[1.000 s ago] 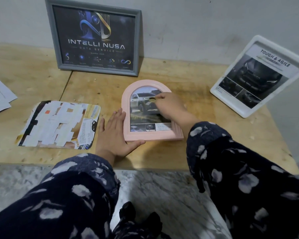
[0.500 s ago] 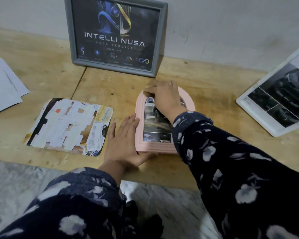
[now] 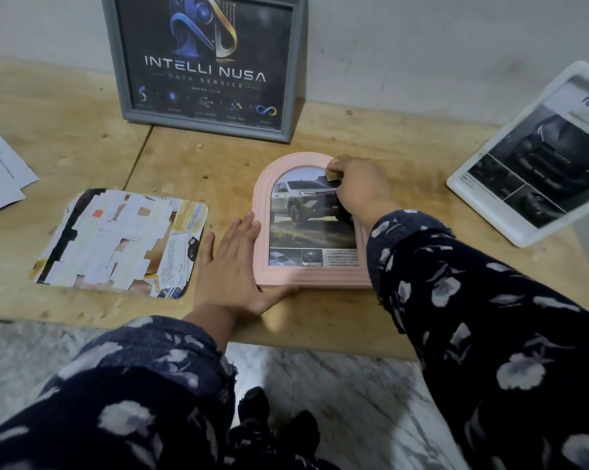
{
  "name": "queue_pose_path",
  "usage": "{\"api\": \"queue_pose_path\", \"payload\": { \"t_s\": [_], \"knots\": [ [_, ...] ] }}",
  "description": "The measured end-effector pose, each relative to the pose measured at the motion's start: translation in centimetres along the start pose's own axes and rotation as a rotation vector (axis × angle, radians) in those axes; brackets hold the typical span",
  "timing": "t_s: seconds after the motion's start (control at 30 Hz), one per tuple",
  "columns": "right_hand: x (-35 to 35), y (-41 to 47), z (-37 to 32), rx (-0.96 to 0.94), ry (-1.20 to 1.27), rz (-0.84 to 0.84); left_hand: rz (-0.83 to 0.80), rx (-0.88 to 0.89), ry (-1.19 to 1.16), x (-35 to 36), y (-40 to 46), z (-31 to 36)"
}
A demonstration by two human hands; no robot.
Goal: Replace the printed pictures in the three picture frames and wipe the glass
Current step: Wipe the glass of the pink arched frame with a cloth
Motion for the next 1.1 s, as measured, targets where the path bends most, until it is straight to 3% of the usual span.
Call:
{"api": "queue_pose_path", "payload": {
  "t_s": [0.5, 0.87, 1.1],
  "knots": [
    [0.9, -9.9, 2.2, 0.165, 0.026, 0.092, 0.0, 0.005, -0.002, 0.3, 0.0, -0.2],
    [2.2, -17.1, 1.5, 0.108, 0.033, 0.407, -0.003, 0.023, 0.026, 0.5, 0.1, -0.2],
    [2.8, -20.7, 0.9, 0.232, 0.102, 0.435, -0.028, 0.049, 0.041, 0.6, -0.4, 0.0]
  ]
}}
Point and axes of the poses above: each hand's wrist, its own y-axis towards the middle knuckle, its own x-axis out of the palm, z = x × y, the point moved 7 cm from there along y, towards the middle knuckle, and after that the axes turned 1 degree about -z, right-handed, at the moved point
